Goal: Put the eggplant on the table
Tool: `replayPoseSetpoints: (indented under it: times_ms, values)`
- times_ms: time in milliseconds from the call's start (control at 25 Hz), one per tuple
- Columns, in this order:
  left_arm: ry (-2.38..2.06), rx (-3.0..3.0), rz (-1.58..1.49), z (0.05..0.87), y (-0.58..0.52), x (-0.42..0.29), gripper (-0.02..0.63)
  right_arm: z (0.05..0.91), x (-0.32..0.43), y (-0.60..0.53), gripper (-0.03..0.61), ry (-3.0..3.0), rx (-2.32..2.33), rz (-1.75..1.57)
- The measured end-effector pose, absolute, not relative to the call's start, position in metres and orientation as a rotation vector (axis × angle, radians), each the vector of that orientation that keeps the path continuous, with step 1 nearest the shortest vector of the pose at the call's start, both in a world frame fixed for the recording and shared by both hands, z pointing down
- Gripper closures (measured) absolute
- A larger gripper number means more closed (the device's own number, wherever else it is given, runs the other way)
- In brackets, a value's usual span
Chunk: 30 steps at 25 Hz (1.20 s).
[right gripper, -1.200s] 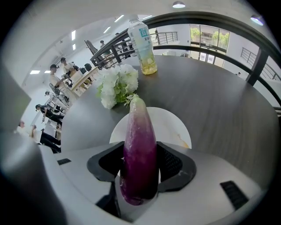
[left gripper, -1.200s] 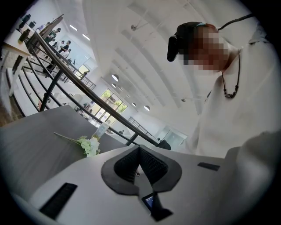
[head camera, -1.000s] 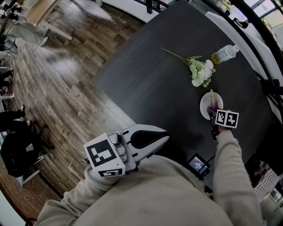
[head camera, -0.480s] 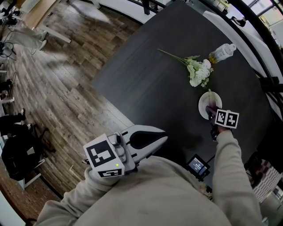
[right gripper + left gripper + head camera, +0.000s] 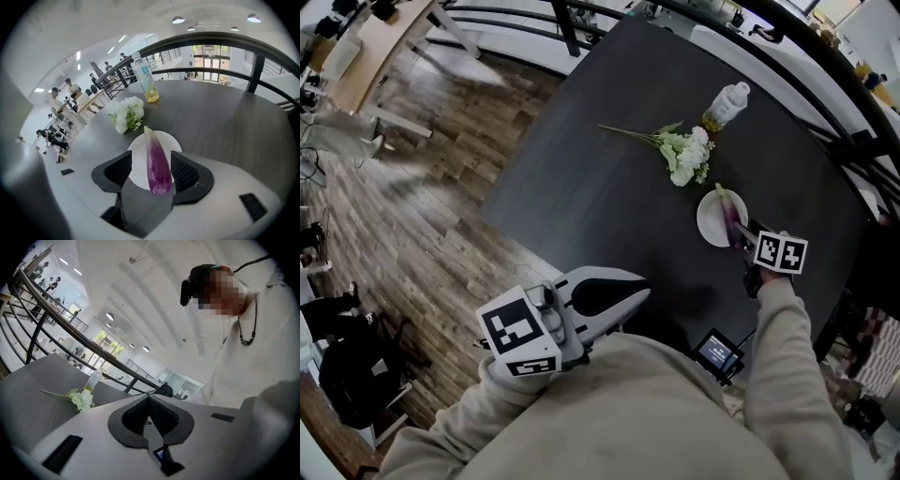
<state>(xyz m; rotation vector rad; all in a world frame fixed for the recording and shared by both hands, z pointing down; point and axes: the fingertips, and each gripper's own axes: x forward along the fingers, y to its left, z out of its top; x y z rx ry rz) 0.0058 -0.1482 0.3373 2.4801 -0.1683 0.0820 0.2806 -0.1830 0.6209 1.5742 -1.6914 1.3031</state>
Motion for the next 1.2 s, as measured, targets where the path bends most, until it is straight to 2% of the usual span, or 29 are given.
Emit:
replayPoseSetpoints:
  times_ms: [360,520,640,1200]
  values:
    - [0.019,2.568,0.132,0.315,-0.145,0.037,0.609,0.518,0.292,-0.148,0.343,-1.963,1.739,1.282]
    - [0.124,2.608,0.136,0.302,-0.145,0.055,0.609,0.444,0.294,-0.128,0.505,-2.125,1.839,1.154]
    - [0.198,2.636,0.140,0.291,-0.144,0.069,0.609,0.394,0.289,-0.112,0.545,-2.243,1.891,1.031]
    - [0.507,2.721,0.096,0.248,-0.123,0.137,0.609,0.216,0.257,-0.041,0.565,-2.385,2.126,0.429]
